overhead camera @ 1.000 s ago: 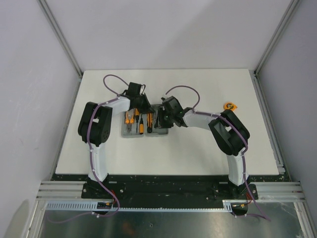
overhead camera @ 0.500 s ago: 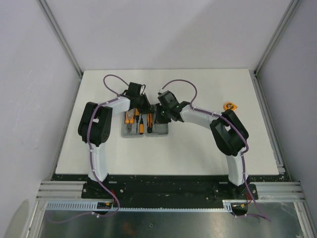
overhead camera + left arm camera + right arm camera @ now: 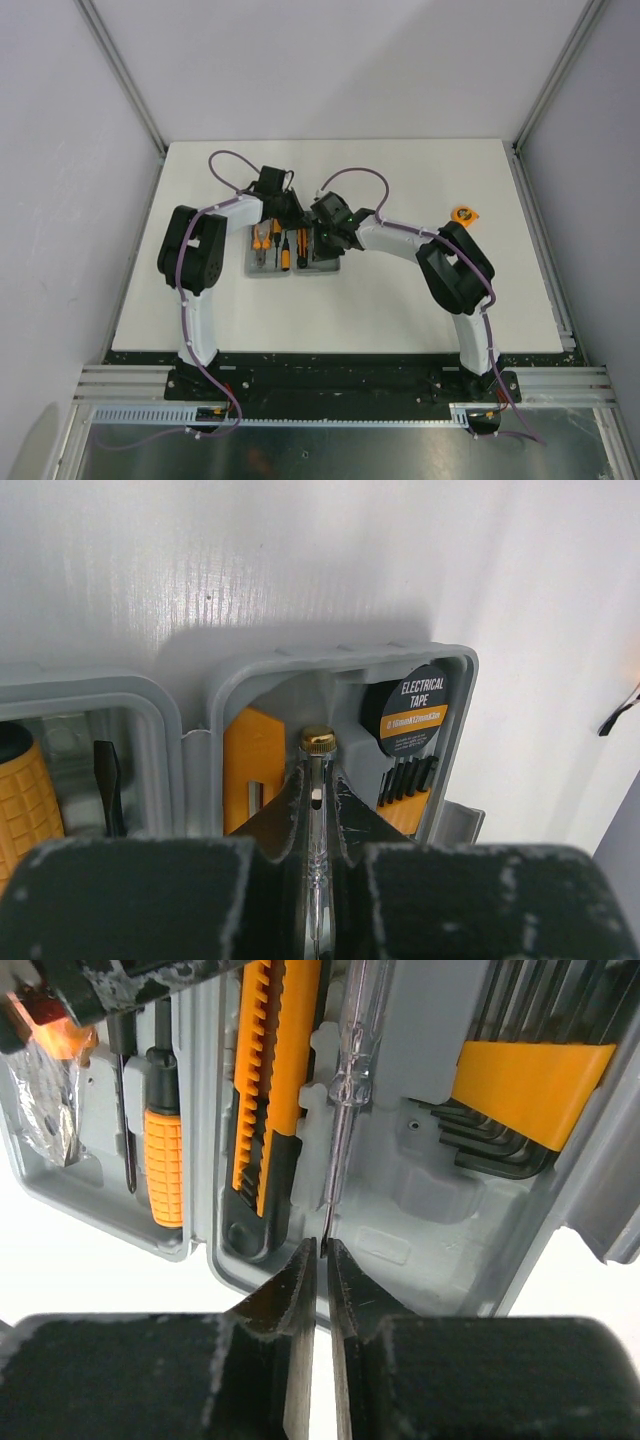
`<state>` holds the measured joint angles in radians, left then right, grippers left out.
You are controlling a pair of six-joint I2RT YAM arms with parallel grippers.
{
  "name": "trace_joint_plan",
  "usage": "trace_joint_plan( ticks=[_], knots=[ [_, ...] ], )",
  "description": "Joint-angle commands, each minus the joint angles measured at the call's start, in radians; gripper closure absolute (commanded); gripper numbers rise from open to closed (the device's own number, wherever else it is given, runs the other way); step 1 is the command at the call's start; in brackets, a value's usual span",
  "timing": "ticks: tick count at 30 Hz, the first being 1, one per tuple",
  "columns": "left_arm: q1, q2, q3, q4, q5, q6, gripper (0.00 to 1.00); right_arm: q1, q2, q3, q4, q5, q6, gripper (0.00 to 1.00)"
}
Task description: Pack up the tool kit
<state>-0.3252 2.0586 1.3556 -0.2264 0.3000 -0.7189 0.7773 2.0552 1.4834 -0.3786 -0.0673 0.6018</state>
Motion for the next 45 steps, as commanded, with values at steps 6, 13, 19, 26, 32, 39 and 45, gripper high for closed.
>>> trace_joint_plan(
  ticks=[6, 13, 19, 26, 32, 39, 45],
  knots=[
    [-0.022, 0.038, -0.042, -0.143, -0.042, 0.024, 1.00, 0.002, 0.034, 0.028, -0.020, 0.032, 0.001, 0.95],
    [-0.021, 0.040, -0.042, -0.142, -0.042, 0.024, 1.00, -0.004, 0.072, 0.026, -0.034, 0.036, 0.008, 1.00],
    [-0.022, 0.045, -0.044, -0.143, -0.041, 0.023, 1.00, -0.007, 0.116, 0.008, -0.041, 0.022, 0.017, 1.00],
    [-0.021, 0.057, -0.043, -0.143, -0.032, 0.018, 1.00, -0.003, 0.152, -0.050, -0.031, -0.001, 0.026, 1.00],
    [-0.021, 0.067, -0.043, -0.145, -0.030, 0.016, 1.00, -0.007, 0.178, -0.071, -0.031, -0.008, 0.026, 1.00],
    [-0.022, 0.088, -0.045, -0.143, -0.019, 0.016, 1.00, -0.011, 0.203, -0.085, -0.032, -0.015, 0.028, 1.00],
    [-0.029, 0.090, -0.046, -0.143, -0.023, 0.015, 1.00, -0.021, 0.211, -0.087, -0.044, -0.013, 0.040, 1.00]
  ],
)
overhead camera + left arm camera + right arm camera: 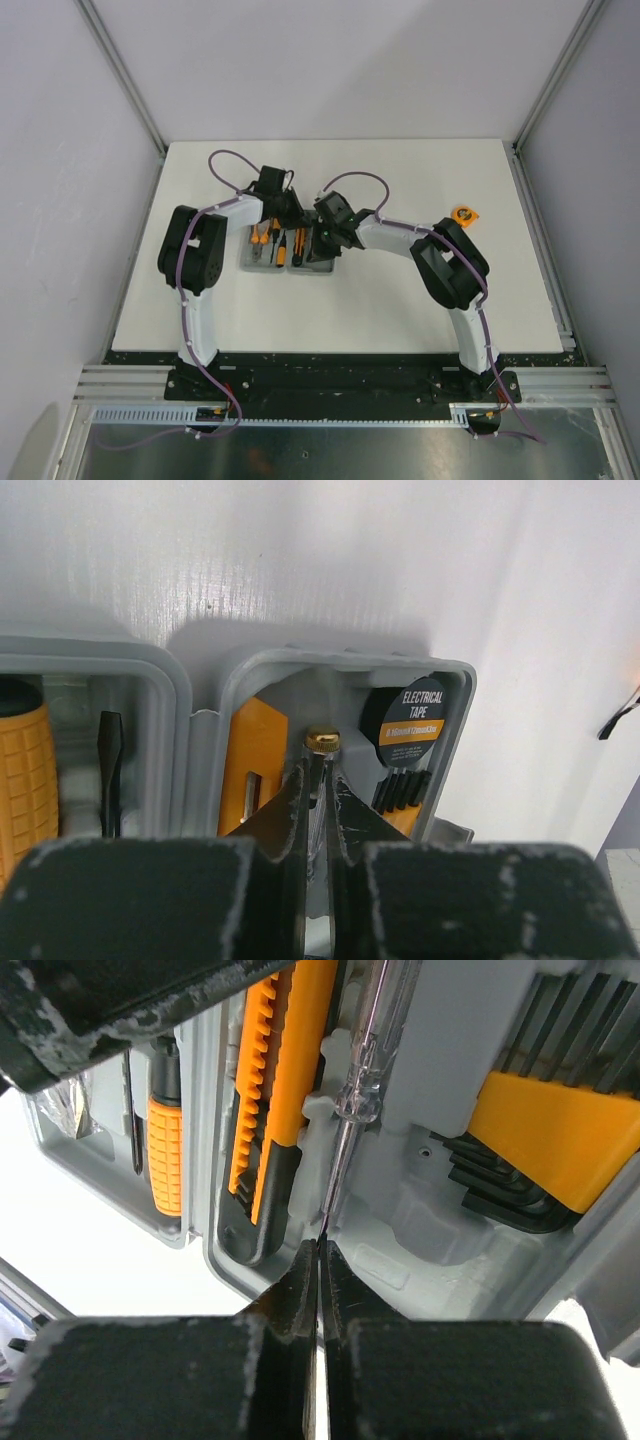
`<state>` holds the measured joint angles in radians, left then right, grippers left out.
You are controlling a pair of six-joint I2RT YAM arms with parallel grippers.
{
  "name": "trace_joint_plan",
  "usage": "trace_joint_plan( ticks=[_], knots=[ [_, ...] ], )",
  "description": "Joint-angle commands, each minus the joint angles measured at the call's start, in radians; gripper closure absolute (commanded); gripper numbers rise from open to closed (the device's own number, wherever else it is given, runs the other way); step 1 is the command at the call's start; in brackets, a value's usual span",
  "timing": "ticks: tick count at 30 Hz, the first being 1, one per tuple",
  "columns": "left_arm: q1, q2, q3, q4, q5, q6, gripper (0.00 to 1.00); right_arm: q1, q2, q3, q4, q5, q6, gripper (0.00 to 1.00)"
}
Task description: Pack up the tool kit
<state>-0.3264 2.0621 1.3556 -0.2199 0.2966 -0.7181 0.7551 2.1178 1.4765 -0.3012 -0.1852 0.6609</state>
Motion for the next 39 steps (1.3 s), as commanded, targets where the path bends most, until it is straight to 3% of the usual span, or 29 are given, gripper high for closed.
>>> trace_joint_plan(
  ticks=[1, 8, 19, 29, 39],
  knots=[
    [-0.028, 0.087, -0.047, -0.151, -0.017, 0.012, 1.00, -0.002, 0.149, -0.081, -0.124, 0.103, -0.016, 1.00],
    [-0.043, 0.055, -0.068, -0.154, -0.064, 0.020, 1.00, -0.012, 0.117, -0.111, -0.159, 0.115, -0.026, 1.00],
    [-0.145, -0.034, -0.118, -0.195, -0.186, 0.034, 1.00, -0.011, -0.037, -0.197, -0.169, 0.281, -0.014, 1.00],
    [-0.188, -0.027, -0.165, -0.212, -0.205, -0.046, 1.00, -0.033, -0.169, -0.356, -0.093, 0.358, 0.107, 1.00],
    [-0.190, 0.053, -0.136, -0.213, -0.167, -0.060, 1.00, 0.000, -0.090, -0.371, -0.014, 0.305, 0.089, 1.00]
  ],
)
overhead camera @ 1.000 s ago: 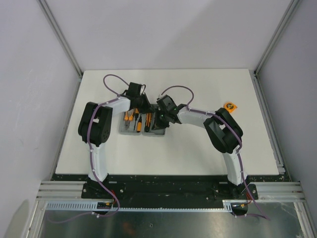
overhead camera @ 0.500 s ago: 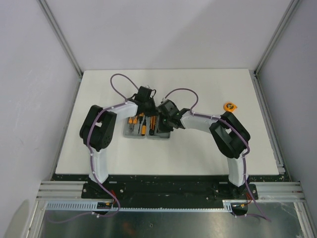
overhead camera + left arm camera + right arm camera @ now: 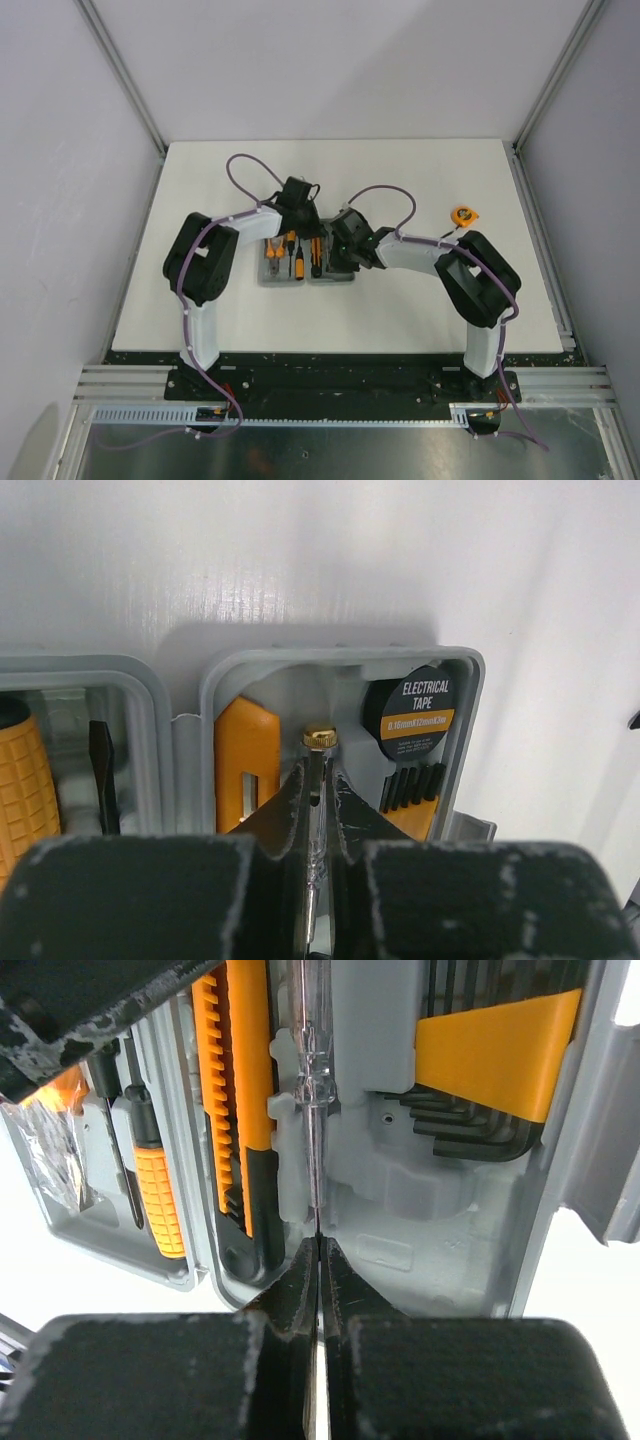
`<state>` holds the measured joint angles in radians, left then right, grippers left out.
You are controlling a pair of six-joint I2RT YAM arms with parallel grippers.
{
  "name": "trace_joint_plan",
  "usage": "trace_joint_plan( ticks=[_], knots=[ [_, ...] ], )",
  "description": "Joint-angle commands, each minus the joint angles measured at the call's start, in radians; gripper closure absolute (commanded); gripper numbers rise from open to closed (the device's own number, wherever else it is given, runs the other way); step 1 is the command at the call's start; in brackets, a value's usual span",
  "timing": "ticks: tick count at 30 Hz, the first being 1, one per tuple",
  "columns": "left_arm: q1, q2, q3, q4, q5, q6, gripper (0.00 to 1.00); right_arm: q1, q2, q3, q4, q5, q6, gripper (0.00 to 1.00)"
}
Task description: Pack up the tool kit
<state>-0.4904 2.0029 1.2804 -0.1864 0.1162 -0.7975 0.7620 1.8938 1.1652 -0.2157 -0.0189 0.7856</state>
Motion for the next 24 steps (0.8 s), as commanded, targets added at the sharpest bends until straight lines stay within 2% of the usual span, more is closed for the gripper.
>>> trace_joint_plan(
  ticks=[1, 17, 23, 24],
  knots=[
    [-0.025, 0.115, -0.059, -0.245, 0.014, 0.020, 1.00, -0.003, 0.146, -0.060, -0.100, 0.132, -0.040, 1.00],
    [-0.030, 0.143, -0.053, -0.243, 0.055, 0.008, 1.00, -0.011, 0.283, -0.069, -0.159, 0.122, -0.029, 1.00],
    [-0.030, 0.141, -0.044, -0.245, 0.053, 0.016, 1.00, -0.016, 0.225, -0.071, -0.123, 0.118, -0.056, 0.99],
    [-0.030, 0.138, -0.042, -0.245, 0.050, 0.019, 1.00, -0.018, 0.198, -0.064, -0.118, 0.124, -0.060, 0.96]
  ],
)
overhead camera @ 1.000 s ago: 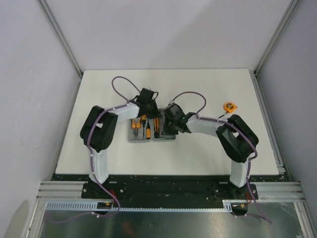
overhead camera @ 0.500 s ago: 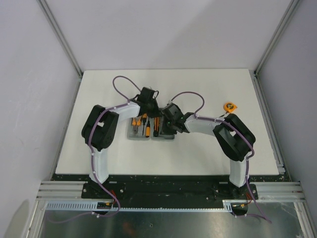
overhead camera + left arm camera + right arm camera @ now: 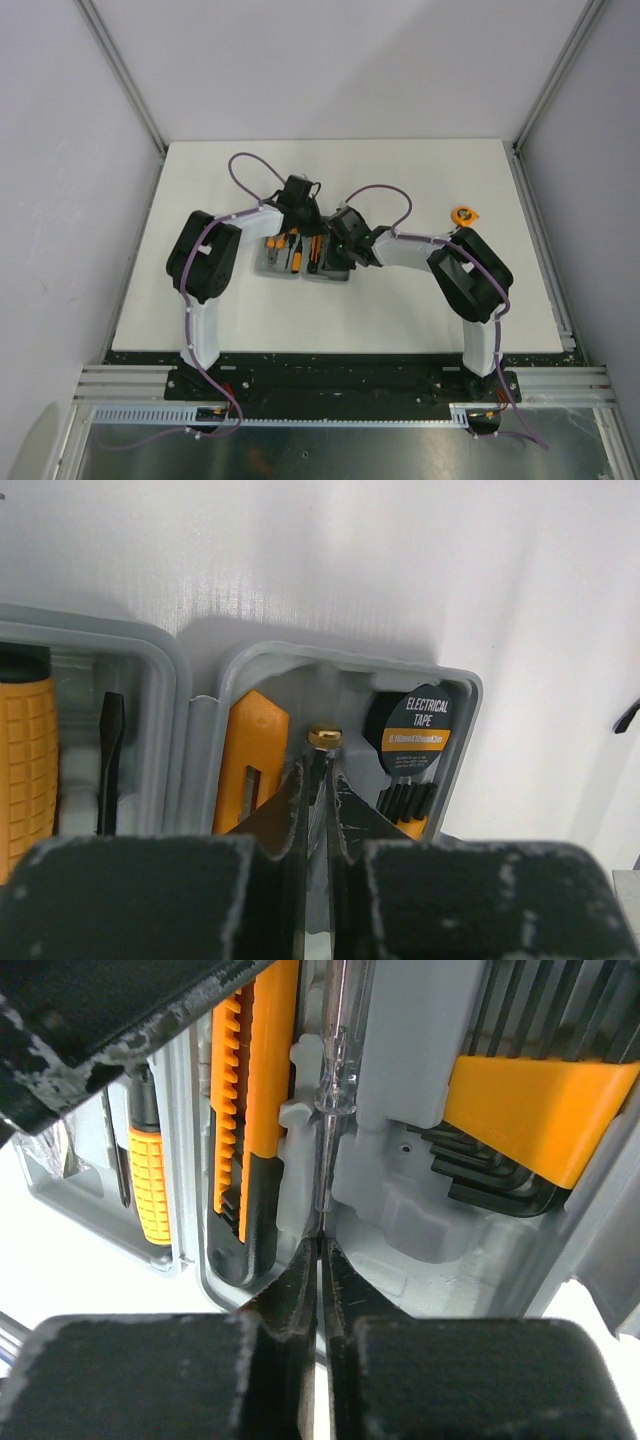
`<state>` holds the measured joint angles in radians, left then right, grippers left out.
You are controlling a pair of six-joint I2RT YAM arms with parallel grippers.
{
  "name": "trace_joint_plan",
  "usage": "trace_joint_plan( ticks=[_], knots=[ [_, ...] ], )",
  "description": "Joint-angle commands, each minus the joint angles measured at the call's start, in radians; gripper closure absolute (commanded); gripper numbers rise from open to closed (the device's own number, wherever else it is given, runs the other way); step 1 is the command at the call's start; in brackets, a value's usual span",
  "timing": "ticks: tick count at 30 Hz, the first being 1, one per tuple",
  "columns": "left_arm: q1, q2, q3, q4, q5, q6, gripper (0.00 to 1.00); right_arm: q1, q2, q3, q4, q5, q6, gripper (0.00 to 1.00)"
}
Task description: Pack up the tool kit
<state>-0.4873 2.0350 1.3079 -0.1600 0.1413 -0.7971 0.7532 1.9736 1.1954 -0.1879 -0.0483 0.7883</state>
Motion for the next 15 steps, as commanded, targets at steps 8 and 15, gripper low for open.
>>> trace_joint_plan(
  ticks=[8, 15],
  knots=[
    [-0.029, 0.015, -0.021, -0.281, -0.015, 0.048, 0.71, -0.038, -0.113, -0.025, -0.121, 0.210, -0.077, 0.55],
    [-0.024, -0.097, 0.036, -0.290, -0.029, 0.077, 0.44, -0.049, -0.323, -0.023, -0.210, 0.310, -0.003, 0.51]
  ],
)
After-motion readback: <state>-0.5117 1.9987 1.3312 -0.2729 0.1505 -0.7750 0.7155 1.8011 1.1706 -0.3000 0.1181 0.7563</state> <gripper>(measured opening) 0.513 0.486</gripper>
